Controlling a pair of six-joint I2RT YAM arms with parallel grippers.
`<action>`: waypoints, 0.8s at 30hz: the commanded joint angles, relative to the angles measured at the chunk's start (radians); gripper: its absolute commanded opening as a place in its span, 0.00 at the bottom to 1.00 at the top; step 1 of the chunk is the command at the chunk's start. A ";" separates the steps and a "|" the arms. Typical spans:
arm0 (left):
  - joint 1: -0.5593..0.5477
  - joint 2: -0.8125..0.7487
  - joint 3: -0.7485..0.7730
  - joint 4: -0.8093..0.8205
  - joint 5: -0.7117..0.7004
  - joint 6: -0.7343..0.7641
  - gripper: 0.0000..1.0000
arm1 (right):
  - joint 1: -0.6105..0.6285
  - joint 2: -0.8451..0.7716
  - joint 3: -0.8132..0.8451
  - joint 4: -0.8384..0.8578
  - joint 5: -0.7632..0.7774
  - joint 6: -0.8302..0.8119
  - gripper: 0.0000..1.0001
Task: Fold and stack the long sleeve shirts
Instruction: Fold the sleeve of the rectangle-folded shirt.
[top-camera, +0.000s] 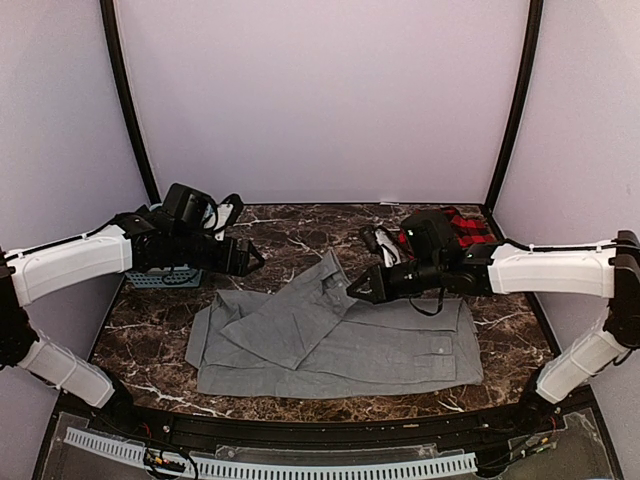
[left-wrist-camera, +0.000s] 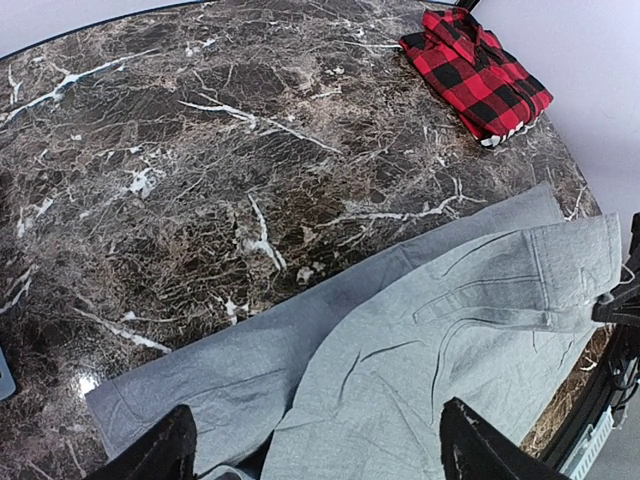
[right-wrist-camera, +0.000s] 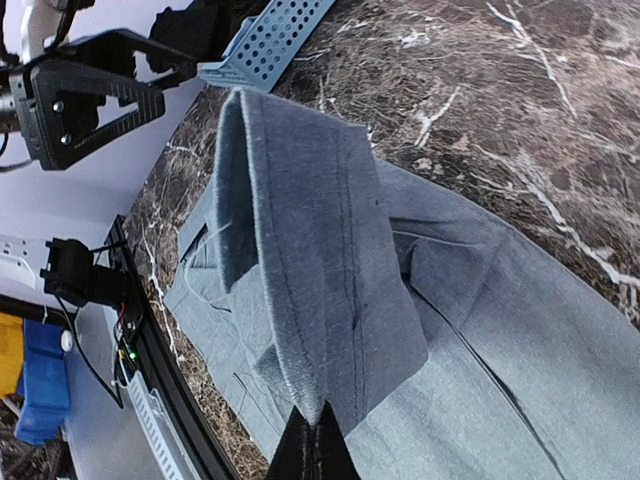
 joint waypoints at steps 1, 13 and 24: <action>0.006 0.013 -0.016 0.017 0.006 0.006 0.83 | -0.048 -0.073 -0.050 -0.026 0.033 0.097 0.00; 0.006 0.146 -0.070 0.104 0.079 -0.023 0.81 | -0.146 -0.183 -0.176 -0.129 0.097 0.092 0.00; 0.006 0.227 -0.085 0.116 0.067 -0.035 0.77 | -0.146 -0.226 -0.164 -0.170 0.053 0.015 0.00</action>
